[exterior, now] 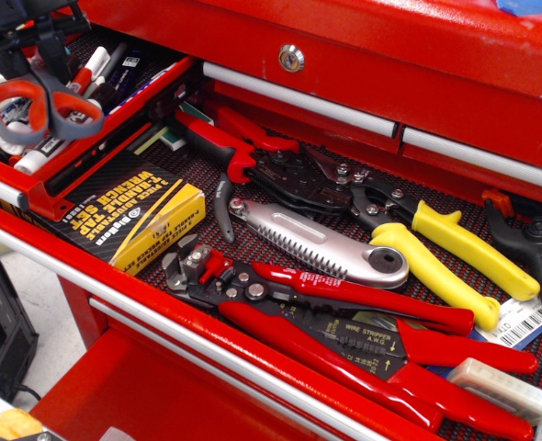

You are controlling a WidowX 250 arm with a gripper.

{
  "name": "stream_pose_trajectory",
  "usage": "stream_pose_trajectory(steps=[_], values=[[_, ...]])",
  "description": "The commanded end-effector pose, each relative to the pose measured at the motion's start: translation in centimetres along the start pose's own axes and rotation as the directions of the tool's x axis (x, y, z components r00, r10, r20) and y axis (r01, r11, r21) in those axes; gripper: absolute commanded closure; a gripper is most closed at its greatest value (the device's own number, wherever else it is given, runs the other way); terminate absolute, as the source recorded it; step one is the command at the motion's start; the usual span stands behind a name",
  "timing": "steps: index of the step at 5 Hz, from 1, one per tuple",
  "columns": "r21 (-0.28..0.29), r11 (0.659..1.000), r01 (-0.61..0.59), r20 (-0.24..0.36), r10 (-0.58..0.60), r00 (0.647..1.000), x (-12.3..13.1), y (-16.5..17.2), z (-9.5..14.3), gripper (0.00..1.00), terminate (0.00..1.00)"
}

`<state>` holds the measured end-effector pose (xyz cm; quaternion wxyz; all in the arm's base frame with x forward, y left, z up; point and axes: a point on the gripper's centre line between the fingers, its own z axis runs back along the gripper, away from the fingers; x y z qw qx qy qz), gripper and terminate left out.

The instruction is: Pick up scissors and put into drawer

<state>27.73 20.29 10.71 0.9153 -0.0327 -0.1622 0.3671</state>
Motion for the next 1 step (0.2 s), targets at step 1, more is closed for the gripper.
stream_pose_trajectory(steps=[1], values=[[-0.072, 0.989, 0.132, 0.059, -0.128, 0.990, 2.34, 0.11, 1.18, 0.00, 1.00]])
